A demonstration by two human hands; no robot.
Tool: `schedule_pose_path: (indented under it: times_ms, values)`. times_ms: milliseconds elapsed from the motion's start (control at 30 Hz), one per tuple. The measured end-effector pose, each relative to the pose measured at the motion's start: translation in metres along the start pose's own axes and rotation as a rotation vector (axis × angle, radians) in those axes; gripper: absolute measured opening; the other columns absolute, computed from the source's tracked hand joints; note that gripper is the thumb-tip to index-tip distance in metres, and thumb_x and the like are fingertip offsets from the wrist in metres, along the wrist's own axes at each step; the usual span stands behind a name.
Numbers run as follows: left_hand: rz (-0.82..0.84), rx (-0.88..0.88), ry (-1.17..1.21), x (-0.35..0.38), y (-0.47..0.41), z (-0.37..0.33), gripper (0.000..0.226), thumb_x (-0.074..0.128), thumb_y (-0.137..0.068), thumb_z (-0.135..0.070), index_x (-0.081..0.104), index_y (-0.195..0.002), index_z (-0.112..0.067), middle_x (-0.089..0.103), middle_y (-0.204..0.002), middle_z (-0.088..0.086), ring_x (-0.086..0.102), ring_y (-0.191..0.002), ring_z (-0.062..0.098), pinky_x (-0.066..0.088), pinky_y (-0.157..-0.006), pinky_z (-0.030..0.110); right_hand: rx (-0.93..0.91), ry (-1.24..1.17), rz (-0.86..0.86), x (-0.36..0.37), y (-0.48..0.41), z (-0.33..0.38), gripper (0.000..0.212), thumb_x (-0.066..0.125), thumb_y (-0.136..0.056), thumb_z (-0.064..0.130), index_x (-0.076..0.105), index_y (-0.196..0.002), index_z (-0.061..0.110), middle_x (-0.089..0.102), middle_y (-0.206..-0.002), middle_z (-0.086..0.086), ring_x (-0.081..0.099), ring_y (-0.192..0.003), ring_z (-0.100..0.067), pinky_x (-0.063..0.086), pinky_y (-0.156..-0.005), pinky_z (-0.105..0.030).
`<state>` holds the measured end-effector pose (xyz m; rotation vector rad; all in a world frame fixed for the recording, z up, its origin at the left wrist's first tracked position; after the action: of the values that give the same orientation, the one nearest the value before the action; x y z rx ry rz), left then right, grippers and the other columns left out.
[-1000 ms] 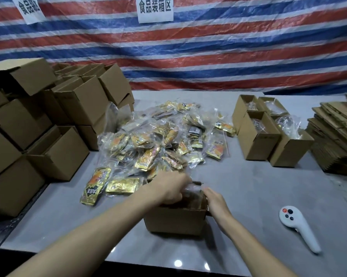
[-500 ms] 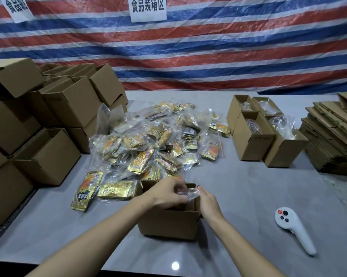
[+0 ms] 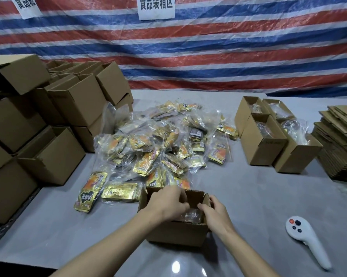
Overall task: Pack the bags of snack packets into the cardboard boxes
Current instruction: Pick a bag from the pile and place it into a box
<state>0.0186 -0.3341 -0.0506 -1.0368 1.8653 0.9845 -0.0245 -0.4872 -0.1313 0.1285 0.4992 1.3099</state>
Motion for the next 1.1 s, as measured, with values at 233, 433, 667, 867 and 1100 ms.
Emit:
schedule_pose_path:
  times_ms: [233, 433, 667, 867, 1100]
  values:
    - [-0.664, -0.142, 0.601, -0.063, -0.006, 0.105, 0.014, 0.056, -0.097, -0.012, 0.065, -0.099, -0.023, 0.065, -0.094, -0.010, 0.059, -0.077, -0.002, 0.045, -0.060, 0.012, 0.044, 0.080, -0.018, 0.001, -0.006, 0.007, 0.018, 0.058, -0.086, 0.007, 0.062, -0.091, 0.024, 0.069, -0.084, 0.003, 0.065, -0.078, -0.015, 0.049, -0.068, -0.031]
    - [-0.357, -0.376, 0.259, -0.017, -0.029, 0.200, 0.033, 0.056, -0.089, 0.002, 0.066, -0.111, -0.020, 0.065, -0.122, 0.006, 0.062, -0.100, 0.018, 0.053, -0.086, 0.036, 0.070, 0.069, -0.021, 0.001, -0.007, 0.005, 0.020, 0.057, -0.084, 0.007, 0.062, -0.090, 0.025, 0.069, -0.082, 0.002, 0.065, -0.076, -0.018, 0.049, -0.066, -0.032]
    - [-0.097, -0.305, -0.250, 0.032, -0.047, 0.209, 0.077, 0.067, -0.083, -0.017, 0.030, -0.148, -0.035, 0.028, -0.156, -0.001, 0.032, -0.141, 0.023, 0.034, -0.112, 0.046, 0.069, 0.072, -0.024, 0.002, -0.006, 0.006, 0.022, 0.057, -0.084, 0.006, 0.063, -0.090, 0.026, 0.069, -0.081, 0.004, 0.064, -0.075, -0.013, 0.049, -0.068, -0.031]
    - [-0.150, -0.289, -0.399, 0.042, -0.056, 0.198, 0.067, 0.058, -0.090, -0.018, 0.025, -0.148, -0.027, 0.036, -0.150, 0.002, 0.033, -0.137, 0.028, 0.033, -0.110, 0.042, 0.066, 0.069, -0.024, 0.001, -0.005, 0.009, 0.025, 0.056, -0.084, 0.003, 0.064, -0.089, 0.027, 0.070, -0.075, 0.008, 0.064, -0.064, -0.006, 0.050, -0.060, -0.021]
    - [0.013, -0.307, -0.457, 0.056, -0.050, 0.194, 0.051, 0.064, -0.088, -0.028, 0.043, -0.134, -0.028, 0.034, -0.134, 0.009, 0.029, -0.131, 0.029, 0.032, -0.107, 0.048, 0.051, 0.060, -0.029, 0.000, -0.004, 0.010, 0.026, 0.054, -0.088, 0.000, 0.064, -0.093, 0.023, 0.069, -0.067, 0.010, 0.064, -0.056, 0.002, 0.043, -0.046, -0.011]
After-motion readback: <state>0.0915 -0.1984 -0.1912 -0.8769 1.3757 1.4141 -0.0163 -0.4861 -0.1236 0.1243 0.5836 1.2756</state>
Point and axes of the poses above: each hand's wrist, its own y-axis away from the middle knuckle, its own x-axis out of the palm, z = x × y, the point moved 5 cm from there along -y, towards the middle knuckle
